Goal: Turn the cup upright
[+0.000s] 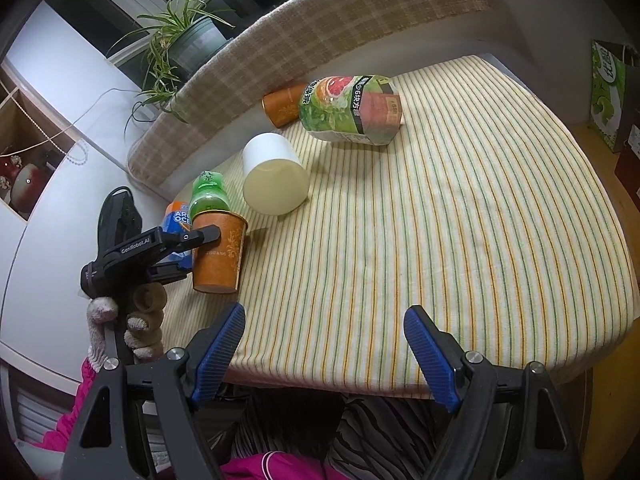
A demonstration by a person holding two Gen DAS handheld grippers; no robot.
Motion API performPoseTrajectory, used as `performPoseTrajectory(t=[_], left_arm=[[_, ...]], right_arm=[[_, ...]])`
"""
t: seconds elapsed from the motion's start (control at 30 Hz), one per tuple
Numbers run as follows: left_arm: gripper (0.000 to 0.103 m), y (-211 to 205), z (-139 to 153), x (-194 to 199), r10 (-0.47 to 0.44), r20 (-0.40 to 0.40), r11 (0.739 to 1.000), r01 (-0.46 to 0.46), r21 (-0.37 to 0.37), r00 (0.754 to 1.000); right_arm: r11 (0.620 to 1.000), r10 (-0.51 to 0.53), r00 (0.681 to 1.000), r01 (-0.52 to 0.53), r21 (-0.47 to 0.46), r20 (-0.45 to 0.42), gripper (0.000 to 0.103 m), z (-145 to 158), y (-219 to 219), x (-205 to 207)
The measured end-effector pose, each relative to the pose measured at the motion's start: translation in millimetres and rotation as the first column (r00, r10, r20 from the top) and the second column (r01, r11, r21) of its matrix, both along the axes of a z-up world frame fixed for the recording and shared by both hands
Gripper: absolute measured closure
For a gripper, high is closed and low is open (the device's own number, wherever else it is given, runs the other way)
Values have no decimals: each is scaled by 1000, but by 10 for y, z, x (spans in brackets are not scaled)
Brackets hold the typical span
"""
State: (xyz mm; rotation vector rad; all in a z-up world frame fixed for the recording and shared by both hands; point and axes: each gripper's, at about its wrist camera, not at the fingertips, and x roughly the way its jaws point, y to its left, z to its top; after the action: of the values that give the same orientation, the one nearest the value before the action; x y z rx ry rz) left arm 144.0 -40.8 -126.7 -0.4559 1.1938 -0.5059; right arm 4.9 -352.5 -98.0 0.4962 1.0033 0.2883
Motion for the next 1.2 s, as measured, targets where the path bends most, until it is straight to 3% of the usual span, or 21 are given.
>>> performPoseTrajectory(t=[0.17,0.3,0.47,0.63,0.83,1.2], left_arm=[[36,-19,113,-130,4,91,999,-9,50,996],[36,-44,223,-262,1,204,993,-24,114,979],[36,-170,354,-423,-36,379,968,-62,242,925],[36,-321,363,-510,-82,485,944,-88,318,870],[36,-392,318,-571,-105,549,938,-101,331,829],[36,-365,237,-676,-121,533,938,-79,336,837]], right_arm=[[1000,0,1000,0,0,-3,19,4,11,20],[1000,9,1000,-9,-6,1,19,22,46,38],[1000,18,1000,-18,-14,7,19,41,105,59],[999,24,1000,-24,-38,19,19,65,173,67],[998,29,999,-28,-52,25,19,86,212,70],[998,32,999,-30,-52,24,19,95,235,84]])
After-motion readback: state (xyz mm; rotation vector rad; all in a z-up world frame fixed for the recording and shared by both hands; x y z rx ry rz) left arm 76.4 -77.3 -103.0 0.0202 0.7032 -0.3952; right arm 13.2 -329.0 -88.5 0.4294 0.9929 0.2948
